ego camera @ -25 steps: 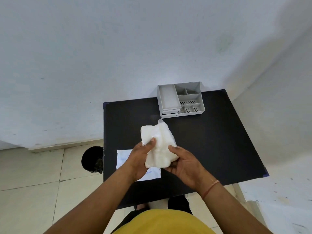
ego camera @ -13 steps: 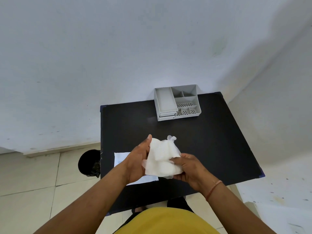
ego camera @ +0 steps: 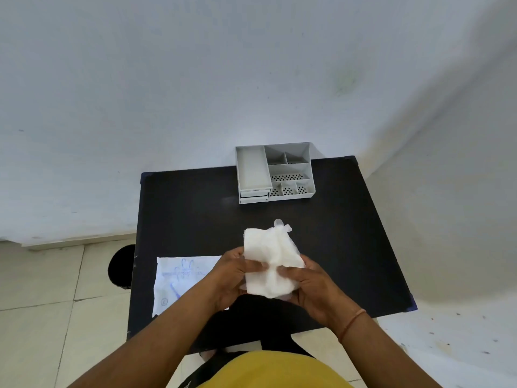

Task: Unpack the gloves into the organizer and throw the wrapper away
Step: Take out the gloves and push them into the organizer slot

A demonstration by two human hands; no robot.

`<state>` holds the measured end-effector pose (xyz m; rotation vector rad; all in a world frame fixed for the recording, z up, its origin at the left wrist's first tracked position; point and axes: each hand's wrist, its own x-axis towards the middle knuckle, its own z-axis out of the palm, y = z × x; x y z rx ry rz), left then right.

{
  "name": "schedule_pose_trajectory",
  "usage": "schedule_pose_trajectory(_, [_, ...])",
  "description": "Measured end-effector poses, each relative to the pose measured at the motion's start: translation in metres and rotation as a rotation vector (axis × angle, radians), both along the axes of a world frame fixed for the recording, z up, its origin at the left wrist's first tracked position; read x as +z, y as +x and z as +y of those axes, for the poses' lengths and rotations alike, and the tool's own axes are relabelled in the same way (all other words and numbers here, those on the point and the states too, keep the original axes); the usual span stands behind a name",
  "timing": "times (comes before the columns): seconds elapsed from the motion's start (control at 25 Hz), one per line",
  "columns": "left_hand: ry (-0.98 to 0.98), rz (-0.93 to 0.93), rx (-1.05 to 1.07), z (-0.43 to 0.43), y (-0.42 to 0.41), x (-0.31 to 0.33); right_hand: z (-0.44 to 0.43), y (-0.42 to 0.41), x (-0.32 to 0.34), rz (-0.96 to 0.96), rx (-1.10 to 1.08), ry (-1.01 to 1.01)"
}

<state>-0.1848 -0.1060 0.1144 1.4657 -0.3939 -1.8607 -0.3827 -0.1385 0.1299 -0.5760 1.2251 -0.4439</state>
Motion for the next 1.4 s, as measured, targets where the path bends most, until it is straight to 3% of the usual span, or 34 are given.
schedule_pose_trajectory(0.12, [0.040,0.176,0.106,-0.021,-0.018,0.015,-0.025,-0.018,-0.005,-0.048,-0.052,0.015])
schedule_pose_trajectory(0.24, [0.039,0.366,0.256,-0.041,-0.023,0.012,-0.056,-0.039,-0.009,-0.226,-0.092,0.091])
schedule_pose_trajectory(0.32, [0.036,0.285,0.322,-0.053,-0.033,0.004,-0.075,-0.048,-0.013,-0.332,-0.138,0.194])
schedule_pose_trajectory(0.44, [0.079,0.003,0.358,-0.068,-0.061,-0.004,-0.085,-0.046,-0.023,-0.332,-0.154,0.390])
schedule_pose_trajectory(0.6, [0.157,0.028,0.526,-0.067,-0.074,-0.007,-0.079,-0.032,-0.031,-0.326,-0.145,0.498])
schedule_pose_trajectory(0.8, [0.217,-0.126,0.422,-0.055,-0.059,-0.003,-0.077,-0.020,-0.033,-0.358,-0.025,0.418])
schedule_pose_trajectory(1.04, [0.208,-0.239,0.413,-0.052,-0.047,-0.009,-0.086,-0.004,-0.030,-0.202,0.165,0.216])
schedule_pose_trajectory(1.16, [0.168,-0.152,0.493,-0.051,-0.041,-0.017,-0.092,-0.007,-0.022,-0.269,0.143,0.228])
schedule_pose_trajectory(1.32, [0.094,0.115,0.654,-0.053,-0.037,-0.019,-0.091,-0.011,-0.021,-0.329,-0.088,0.397])
schedule_pose_trajectory(1.4, [0.088,0.144,0.668,-0.058,-0.042,-0.019,-0.082,-0.010,-0.024,-0.312,-0.051,0.352])
